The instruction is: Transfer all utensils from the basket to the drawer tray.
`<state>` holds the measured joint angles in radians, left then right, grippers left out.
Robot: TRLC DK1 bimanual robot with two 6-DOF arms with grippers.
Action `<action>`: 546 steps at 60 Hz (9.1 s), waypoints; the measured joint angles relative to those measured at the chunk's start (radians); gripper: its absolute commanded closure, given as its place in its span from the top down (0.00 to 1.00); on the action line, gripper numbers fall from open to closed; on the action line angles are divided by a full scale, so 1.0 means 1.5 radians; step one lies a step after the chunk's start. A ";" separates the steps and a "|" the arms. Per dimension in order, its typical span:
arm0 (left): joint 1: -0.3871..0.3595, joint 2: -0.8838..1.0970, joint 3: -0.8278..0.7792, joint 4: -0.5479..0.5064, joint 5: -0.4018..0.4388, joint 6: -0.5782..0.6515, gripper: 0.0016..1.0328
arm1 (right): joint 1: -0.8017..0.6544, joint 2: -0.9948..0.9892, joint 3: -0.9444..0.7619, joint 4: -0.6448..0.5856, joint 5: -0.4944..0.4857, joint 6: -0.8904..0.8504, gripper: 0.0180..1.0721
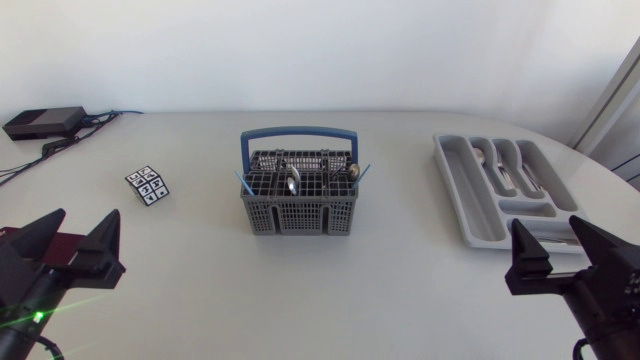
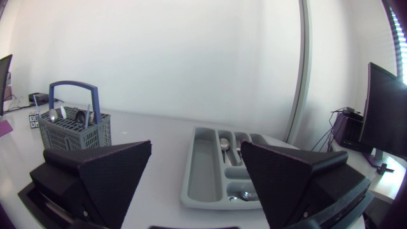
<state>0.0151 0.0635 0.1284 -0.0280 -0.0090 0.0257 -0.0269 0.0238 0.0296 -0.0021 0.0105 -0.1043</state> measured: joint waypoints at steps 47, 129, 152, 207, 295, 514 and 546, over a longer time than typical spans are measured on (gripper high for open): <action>-0.089 0.463 0.282 -0.124 -0.021 -0.022 0.93 | 0.158 0.331 0.174 0.018 0.100 0.008 0.95; -0.190 0.894 0.429 0.096 0.178 0.043 0.44 | 0.262 0.735 0.434 -0.220 -0.110 -0.091 0.95; -0.196 0.910 0.429 0.115 0.188 0.042 0.06 | 0.262 0.737 0.434 -0.218 -0.109 -0.096 0.95; -0.211 0.723 0.545 -0.038 0.195 0.035 0.04 | 0.277 0.680 0.421 -0.227 -0.109 -0.126 0.95; -0.352 0.795 0.630 -0.203 0.457 -0.125 0.04 | 0.483 0.786 0.615 -0.340 -0.304 -0.080 0.49; -0.549 1.169 0.722 0.148 -0.055 0.176 0.57 | -0.166 1.203 0.763 -0.327 -0.250 -0.220 0.87; -0.549 1.190 0.703 0.210 -0.068 0.175 0.23 | -0.152 1.168 0.718 -0.309 -0.249 -0.220 0.88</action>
<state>-0.8085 1.8488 1.1824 0.2871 -0.1112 0.2890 -0.2550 1.7763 1.1072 -0.4656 -0.3637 -0.4339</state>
